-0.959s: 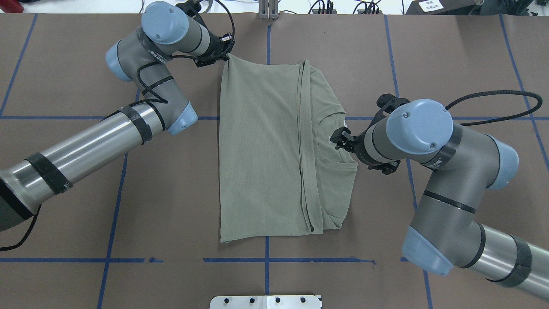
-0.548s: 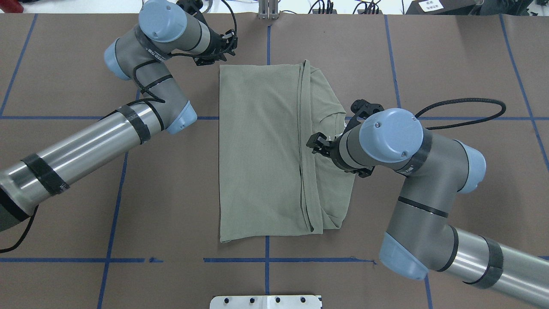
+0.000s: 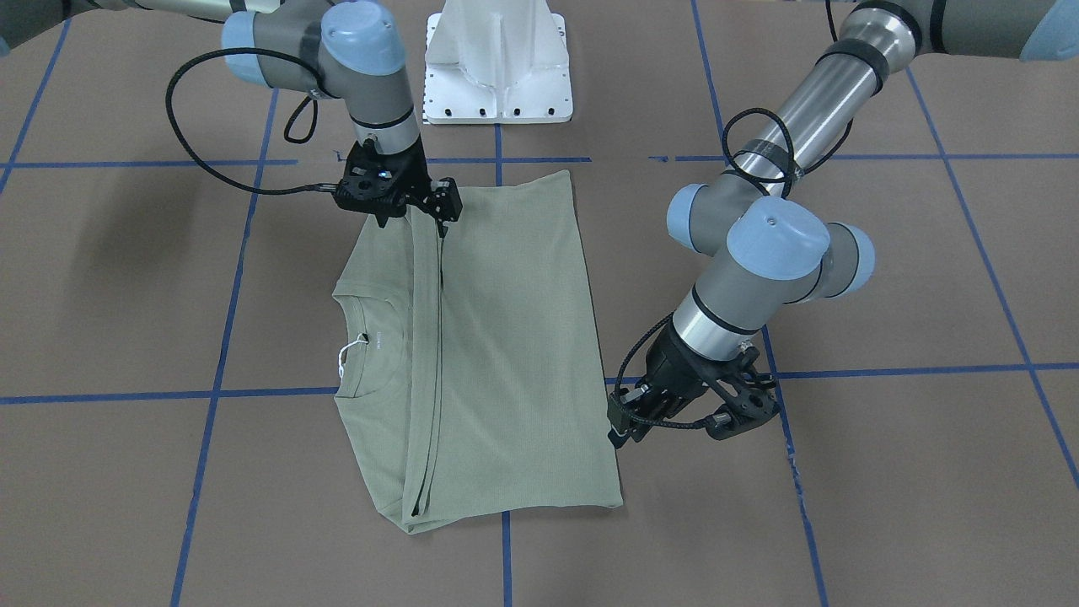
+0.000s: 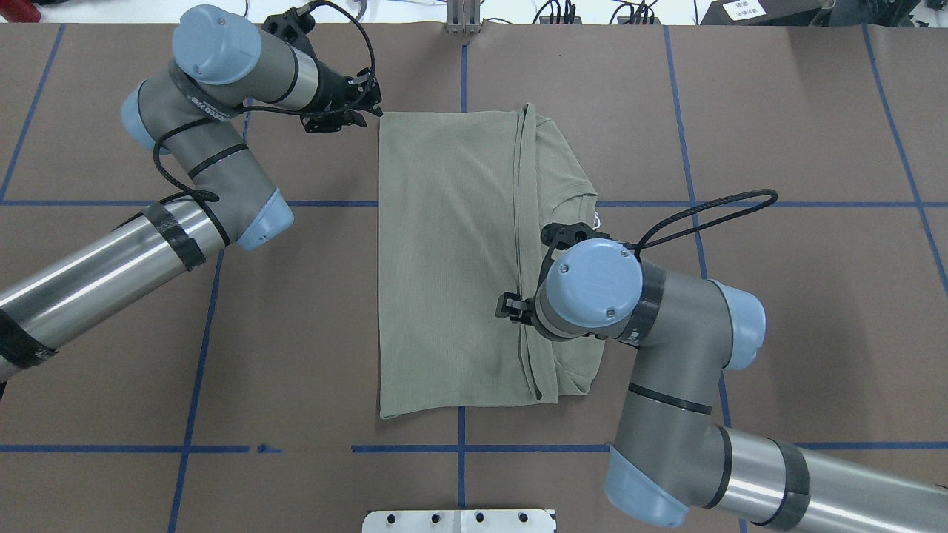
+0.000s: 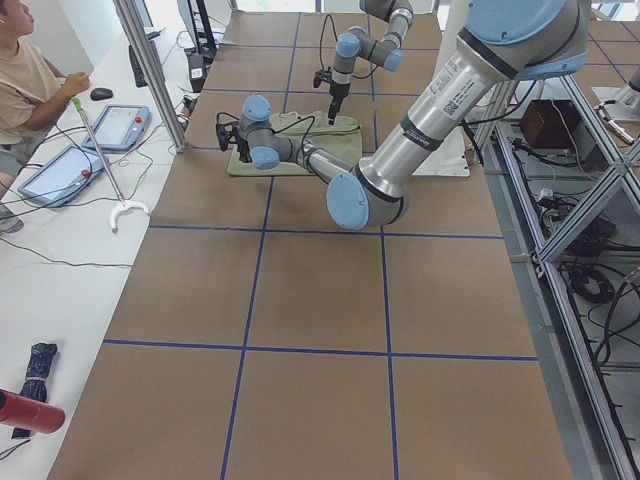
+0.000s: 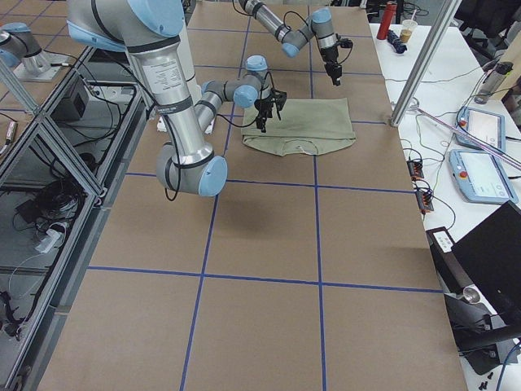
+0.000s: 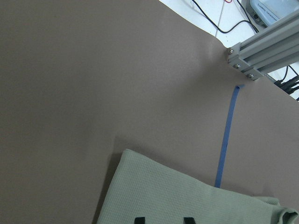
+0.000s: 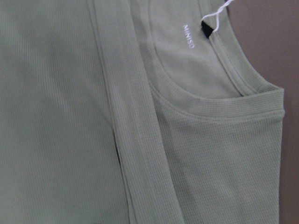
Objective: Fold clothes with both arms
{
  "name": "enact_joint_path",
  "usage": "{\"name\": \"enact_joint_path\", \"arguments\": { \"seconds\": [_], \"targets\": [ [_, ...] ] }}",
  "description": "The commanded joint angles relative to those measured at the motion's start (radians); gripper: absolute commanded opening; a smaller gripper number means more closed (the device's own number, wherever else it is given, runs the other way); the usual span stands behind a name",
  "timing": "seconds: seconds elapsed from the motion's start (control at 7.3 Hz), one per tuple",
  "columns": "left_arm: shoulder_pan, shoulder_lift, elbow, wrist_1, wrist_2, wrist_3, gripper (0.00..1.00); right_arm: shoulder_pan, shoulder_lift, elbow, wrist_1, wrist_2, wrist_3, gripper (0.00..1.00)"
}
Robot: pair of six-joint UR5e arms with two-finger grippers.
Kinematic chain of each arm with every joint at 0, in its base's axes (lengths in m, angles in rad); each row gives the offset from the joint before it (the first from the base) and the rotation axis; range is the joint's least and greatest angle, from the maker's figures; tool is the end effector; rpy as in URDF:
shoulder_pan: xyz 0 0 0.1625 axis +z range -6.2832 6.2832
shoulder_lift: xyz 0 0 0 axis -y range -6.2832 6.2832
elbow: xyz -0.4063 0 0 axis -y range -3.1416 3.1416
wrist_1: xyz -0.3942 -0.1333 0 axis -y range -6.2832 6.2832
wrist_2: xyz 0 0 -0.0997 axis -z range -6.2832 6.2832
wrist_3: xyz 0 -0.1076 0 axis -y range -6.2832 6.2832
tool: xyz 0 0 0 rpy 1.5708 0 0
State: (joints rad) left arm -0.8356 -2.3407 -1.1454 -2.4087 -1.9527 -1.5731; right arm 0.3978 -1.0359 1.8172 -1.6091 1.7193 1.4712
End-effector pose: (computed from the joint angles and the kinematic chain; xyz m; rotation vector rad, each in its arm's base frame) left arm 0.4567 -0.6440 0.2666 0.1667 1.2157 -0.5063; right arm -0.5376 -0.3532 0.2454 0.0454 -0.7553 0.2287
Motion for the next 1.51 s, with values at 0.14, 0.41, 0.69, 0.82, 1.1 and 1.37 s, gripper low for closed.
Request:
{"name": "enact_joint_path", "arguments": {
  "seconds": [0.14,0.41,0.69,0.82,1.1,1.37],
  "targets": [
    [-0.002,0.026,-0.011,-0.013,-0.003,0.002,0.39,-0.034,0.103,-0.108,-0.153,0.008,-0.231,1.00],
    [-0.002,0.027,-0.014,-0.013,-0.003,0.001,0.39,-0.034,0.142,-0.133,-0.242,0.002,-0.310,1.00],
    [-0.002,0.031,-0.017,-0.013,-0.003,0.001,0.40,-0.034,0.137,-0.144,-0.296,-0.003,-0.351,1.00],
    [-0.002,0.031,-0.019,-0.013,-0.003,0.001,0.40,-0.034,0.131,-0.145,-0.296,-0.003,-0.357,1.00],
    [-0.002,0.029,-0.020,-0.013,-0.003,0.001,0.40,0.016,0.064,-0.087,-0.363,0.000,-0.461,1.00],
    [-0.002,0.029,-0.040,-0.003,-0.005,-0.001,0.40,0.049,-0.146,0.110,-0.365,-0.004,-0.587,1.00]
  ]
}}
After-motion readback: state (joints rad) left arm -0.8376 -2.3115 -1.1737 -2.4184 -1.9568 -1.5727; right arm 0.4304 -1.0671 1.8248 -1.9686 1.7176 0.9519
